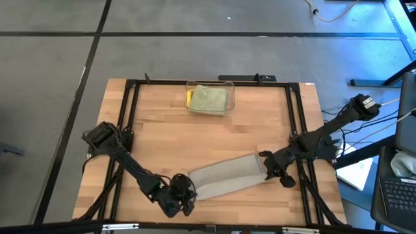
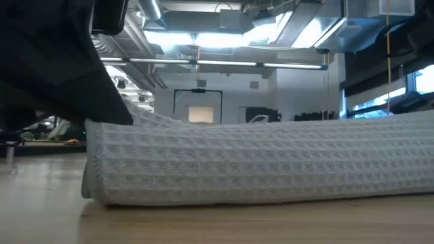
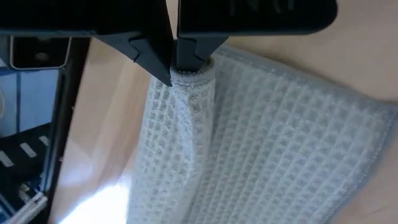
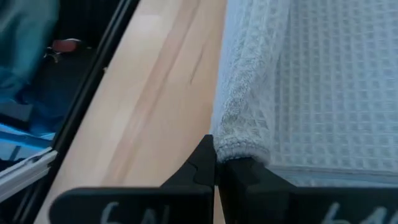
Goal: Fold microfiber towels
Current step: Fold the gray microfiber cloth
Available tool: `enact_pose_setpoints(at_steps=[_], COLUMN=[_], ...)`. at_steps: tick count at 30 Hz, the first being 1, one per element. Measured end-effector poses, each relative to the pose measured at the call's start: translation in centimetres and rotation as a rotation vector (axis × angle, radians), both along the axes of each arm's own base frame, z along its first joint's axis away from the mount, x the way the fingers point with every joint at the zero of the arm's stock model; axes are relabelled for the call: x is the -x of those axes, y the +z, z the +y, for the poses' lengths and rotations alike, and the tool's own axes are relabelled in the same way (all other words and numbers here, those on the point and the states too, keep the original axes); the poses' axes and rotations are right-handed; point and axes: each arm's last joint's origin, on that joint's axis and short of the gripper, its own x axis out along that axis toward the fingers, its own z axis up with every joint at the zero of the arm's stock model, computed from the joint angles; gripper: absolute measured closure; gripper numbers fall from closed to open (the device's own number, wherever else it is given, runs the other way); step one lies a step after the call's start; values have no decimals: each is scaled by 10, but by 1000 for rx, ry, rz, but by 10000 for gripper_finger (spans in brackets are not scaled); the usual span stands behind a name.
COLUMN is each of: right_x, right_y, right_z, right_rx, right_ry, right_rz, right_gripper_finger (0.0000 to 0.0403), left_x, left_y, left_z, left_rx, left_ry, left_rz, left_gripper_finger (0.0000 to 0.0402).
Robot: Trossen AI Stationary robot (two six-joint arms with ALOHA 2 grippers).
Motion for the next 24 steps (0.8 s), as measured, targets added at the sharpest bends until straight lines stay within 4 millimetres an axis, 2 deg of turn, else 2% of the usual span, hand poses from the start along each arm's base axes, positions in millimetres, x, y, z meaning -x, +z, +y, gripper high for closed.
enact_pose_setpoints(at_steps=[11,24], right_x=[2,0], right_y=[-5,0], right_z=[-6,-4], right_rx=[133,108], right_ry=[-106,-78], right_rz=[5,0], right_gripper_finger=[395,395], left_x=[-11,-5], left_y=[-1,0], left_z=[15,6], left_rx=[-55,-45], left_ry=[0,-22], left_rz=[20,9], left_gripper_finger=[402,402])
